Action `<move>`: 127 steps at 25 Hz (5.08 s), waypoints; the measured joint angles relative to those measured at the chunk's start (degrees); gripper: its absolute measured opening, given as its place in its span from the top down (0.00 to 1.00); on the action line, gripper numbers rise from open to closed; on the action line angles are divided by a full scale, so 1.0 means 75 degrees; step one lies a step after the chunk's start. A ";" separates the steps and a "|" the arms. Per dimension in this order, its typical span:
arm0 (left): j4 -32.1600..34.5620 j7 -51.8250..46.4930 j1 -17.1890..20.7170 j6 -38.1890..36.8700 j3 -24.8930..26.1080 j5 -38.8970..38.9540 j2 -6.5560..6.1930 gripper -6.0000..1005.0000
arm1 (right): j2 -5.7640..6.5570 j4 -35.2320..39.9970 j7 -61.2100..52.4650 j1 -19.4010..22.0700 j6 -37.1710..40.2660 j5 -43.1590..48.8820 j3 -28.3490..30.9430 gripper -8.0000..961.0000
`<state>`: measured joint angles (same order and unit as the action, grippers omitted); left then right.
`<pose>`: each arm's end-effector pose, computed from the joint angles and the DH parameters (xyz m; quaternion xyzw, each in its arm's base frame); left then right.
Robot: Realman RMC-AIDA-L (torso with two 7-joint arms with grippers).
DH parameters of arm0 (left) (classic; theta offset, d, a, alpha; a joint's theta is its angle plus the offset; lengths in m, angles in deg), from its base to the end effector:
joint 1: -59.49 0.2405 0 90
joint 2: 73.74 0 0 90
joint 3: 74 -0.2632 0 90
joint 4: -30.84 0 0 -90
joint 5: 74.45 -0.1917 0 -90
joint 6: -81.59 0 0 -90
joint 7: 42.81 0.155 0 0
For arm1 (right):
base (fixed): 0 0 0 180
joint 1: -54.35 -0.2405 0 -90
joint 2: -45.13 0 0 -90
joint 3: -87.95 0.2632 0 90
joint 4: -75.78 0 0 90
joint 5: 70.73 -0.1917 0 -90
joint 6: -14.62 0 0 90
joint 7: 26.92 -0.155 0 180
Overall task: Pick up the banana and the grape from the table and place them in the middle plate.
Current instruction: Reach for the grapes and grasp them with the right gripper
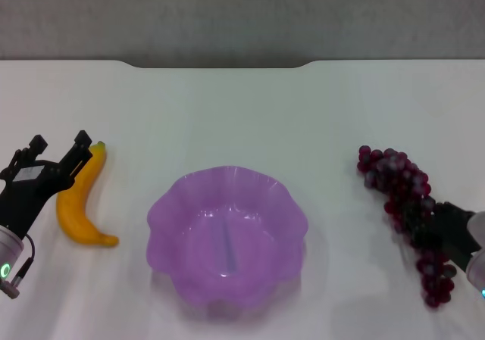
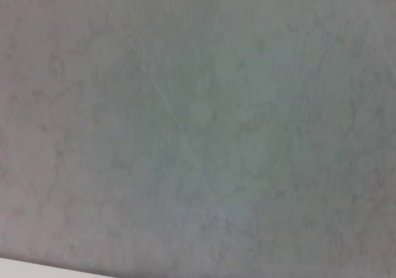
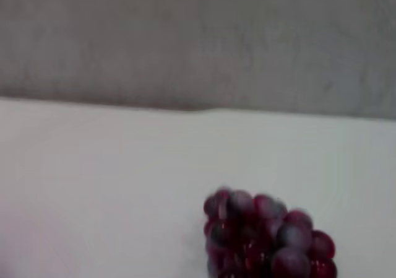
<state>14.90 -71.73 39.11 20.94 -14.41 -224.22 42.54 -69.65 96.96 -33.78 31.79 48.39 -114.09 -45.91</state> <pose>-0.3282 0.3295 -0.0075 -0.6808 -0.3468 -0.3695 0.5289 0.3582 0.3292 -0.0565 -0.7759 0.3433 0.1224 0.5149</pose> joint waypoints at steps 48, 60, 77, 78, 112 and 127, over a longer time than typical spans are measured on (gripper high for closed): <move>0.0027 0.0000 0.0100 -0.0083 0.0000 0.0001 -0.0014 0.11 | 0.0019 -0.0882 -0.2413 0.0833 0.2143 0.0836 0.0679 0.38; 0.0028 0.0000 0.0221 -0.0173 0.0031 0.0001 -0.0033 0.11 | 0.0035 -0.1317 -0.2586 0.0964 0.2125 0.0834 0.0683 0.11; 0.0026 0.0003 0.0211 -0.0378 -0.0001 0.0001 -0.0039 0.11 | 0.0011 -0.1576 -0.2513 0.0810 0.1435 0.0837 0.0399 0.11; 0.0024 0.0005 0.0211 -0.0380 -0.0001 0.0001 -0.0038 0.11 | 0.0009 -0.1576 -0.2511 0.0796 0.1409 0.0836 0.0371 0.11; 0.0028 0.0011 0.0223 -0.0480 0.0000 0.0001 -0.0023 0.11 | 0.0000 -0.1524 -0.2440 0.0692 0.1216 0.0837 0.0349 0.50; 0.0015 0.0012 0.0223 -0.0489 -0.0001 0.0001 -0.0023 0.11 | -0.0001 -0.1524 -0.2473 0.0675 0.1217 0.0837 0.0370 0.58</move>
<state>15.02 -71.64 40.78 17.27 -14.42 -224.22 42.37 -69.66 85.53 -52.33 36.85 57.51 -107.81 -43.14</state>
